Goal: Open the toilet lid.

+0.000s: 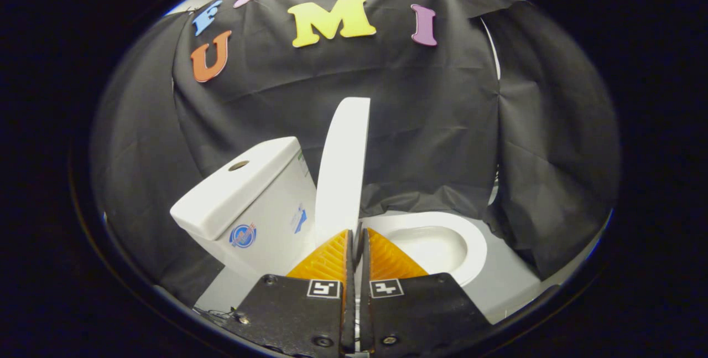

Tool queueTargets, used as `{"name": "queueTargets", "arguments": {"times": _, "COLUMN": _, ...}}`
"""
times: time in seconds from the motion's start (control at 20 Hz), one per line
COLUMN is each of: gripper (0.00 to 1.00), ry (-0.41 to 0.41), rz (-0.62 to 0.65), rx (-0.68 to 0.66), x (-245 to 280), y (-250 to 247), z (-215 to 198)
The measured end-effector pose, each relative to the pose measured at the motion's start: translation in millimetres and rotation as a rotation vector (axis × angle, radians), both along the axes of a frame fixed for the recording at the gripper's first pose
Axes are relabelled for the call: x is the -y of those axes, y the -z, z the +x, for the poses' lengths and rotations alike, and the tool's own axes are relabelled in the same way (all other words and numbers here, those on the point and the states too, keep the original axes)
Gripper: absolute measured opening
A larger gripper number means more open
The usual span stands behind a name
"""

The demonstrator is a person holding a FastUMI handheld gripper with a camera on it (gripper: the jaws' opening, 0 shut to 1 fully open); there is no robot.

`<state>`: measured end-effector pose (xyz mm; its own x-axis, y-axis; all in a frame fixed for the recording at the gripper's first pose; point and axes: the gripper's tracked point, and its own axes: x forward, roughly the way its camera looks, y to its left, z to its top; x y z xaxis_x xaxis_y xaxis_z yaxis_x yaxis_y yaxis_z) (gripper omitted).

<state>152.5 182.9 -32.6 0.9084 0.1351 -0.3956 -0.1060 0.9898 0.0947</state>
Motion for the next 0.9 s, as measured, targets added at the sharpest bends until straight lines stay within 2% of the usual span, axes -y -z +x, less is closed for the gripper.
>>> {"name": "queueTargets", "arguments": {"times": 0.9, "gripper": 0.08, "ry": -0.07, "rz": -0.19, "rx": 0.041, "x": -74, "y": -1, "z": -4}}
